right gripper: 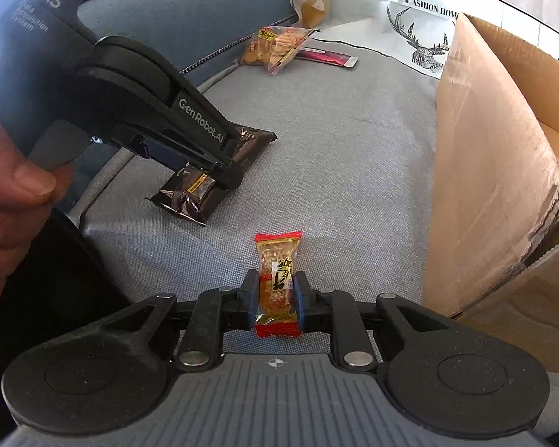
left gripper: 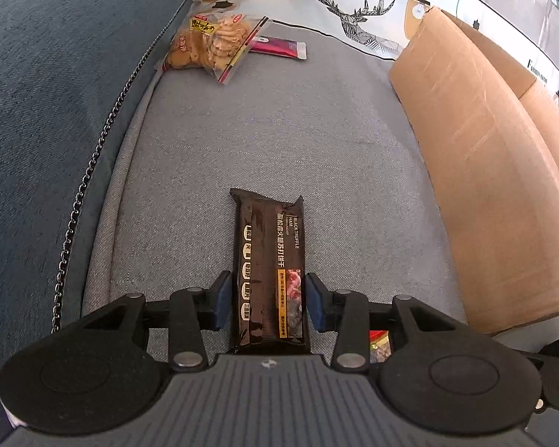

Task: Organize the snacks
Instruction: 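Lift the red-gold packet with right gripper while left gripper lifts the chocolate bar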

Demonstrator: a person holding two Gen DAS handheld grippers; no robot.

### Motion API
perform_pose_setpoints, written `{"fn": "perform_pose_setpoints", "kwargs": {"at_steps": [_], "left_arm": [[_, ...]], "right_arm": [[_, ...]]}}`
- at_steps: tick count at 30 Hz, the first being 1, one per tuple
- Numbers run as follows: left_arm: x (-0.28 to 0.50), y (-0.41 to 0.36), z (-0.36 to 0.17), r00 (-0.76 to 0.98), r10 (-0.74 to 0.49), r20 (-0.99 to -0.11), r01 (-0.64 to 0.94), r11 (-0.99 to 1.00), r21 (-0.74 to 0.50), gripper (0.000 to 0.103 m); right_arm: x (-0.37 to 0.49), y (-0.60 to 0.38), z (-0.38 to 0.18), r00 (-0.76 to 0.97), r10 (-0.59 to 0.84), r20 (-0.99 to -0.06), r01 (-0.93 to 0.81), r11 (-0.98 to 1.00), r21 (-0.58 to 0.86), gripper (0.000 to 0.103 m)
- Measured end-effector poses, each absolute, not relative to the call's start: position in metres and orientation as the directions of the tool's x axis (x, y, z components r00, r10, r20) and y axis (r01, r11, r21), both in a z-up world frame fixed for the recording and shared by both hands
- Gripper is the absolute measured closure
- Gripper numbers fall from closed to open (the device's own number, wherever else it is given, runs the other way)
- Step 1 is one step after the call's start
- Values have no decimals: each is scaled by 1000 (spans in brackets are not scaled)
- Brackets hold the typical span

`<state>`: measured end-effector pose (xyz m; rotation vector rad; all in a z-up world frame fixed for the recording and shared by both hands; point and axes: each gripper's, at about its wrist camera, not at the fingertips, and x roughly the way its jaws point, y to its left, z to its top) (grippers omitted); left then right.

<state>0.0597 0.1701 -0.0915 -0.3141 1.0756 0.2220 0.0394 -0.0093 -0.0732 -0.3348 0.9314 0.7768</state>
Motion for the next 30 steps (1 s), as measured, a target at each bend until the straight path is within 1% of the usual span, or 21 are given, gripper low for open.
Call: {"fn": "perform_pose_setpoints", "kwargs": {"at_steps": [5, 8, 20, 24, 30], "left_arm": [[59, 167, -92, 458, 39, -888, -322, 938, -125, 58], [58, 165, -91, 459, 44, -887, -321, 939, -119, 60], [49, 167, -85, 510, 32, -860, -326, 932, -159, 61], [45, 166, -79, 548, 31, -836, -317, 932, -173, 61], [29, 168, -64, 647, 30, -762, -310, 923, -227, 61]], "right_arm": [[36, -9, -73, 366, 450, -814, -731, 680, 47, 82], [34, -9, -72, 373, 451, -811, -735, 677, 39, 83], [31, -14, -63, 417, 474, -775, -720, 693, 37, 84], [30, -16, -60, 430, 487, -760, -718, 695, 38, 84], [27, -19, -50, 459, 508, -729, -708, 705, 45, 84]]}}
